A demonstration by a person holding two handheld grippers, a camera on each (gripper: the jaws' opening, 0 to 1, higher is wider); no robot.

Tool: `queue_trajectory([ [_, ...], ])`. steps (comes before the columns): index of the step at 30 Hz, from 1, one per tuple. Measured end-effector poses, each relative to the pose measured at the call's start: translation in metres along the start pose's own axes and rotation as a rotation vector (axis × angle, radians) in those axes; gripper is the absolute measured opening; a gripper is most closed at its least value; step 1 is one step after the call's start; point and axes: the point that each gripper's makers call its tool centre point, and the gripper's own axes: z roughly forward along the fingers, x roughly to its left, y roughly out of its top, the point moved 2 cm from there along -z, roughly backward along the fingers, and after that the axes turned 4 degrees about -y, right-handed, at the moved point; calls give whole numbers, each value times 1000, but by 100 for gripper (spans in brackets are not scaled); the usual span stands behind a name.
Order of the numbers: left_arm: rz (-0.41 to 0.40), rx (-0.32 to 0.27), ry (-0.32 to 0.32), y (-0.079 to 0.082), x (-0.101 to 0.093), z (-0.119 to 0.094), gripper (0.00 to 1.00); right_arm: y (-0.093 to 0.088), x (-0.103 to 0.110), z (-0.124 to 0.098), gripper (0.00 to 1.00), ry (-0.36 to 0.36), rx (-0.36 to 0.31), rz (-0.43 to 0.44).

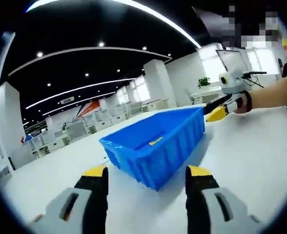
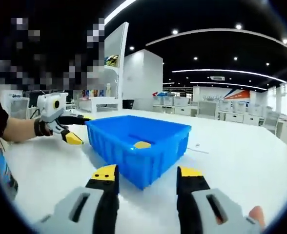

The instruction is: Open the lid of the chip container on the table, take out the chips, place them into the box in front of the container, and close the lid

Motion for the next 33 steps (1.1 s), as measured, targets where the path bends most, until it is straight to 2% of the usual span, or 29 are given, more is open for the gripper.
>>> queue_trajectory([
  [2,-70,8,-21,5,-3,-19,69,3,11,-18,66,78,-7,8],
  [4,-75,11,-36,16,-8,-40,77,8,20,-42,79,119,4,-49],
  [5,-75,11,-49,21,-13,-48,84,11,24,-52,82,129,2,-79],
  [7,-45,15,-97,31,-23,-66,93,21,33,-76,87,145,7,-143],
  [10,6,5,-107,54,-40,-96,95,45,63,-113,97,184,-25,-207],
  [12,22,-8,-113,66,-50,-111,95,65,87,-137,97,234,-60,-201],
  [14,12,-3,-126,79,-64,-129,95,80,105,-155,97,255,-93,-216],
  [16,6,47,-159,81,-79,-145,95,91,123,-176,97,257,-76,-261],
  [18,28,94,-167,86,-93,-165,95,93,138,-194,97,252,-16,-298],
  [23,90,166,-128,104,-125,-212,95,96,171,-233,97,233,63,-366],
  [27,91,184,-107,116,-145,-235,95,101,188,-255,97,220,75,-401],
  [29,90,234,-85,113,-153,-244,95,102,195,-264,97,218,78,-418],
  [33,139,275,-81,109,-166,-254,95,103,205,-275,97,210,75,-451],
])
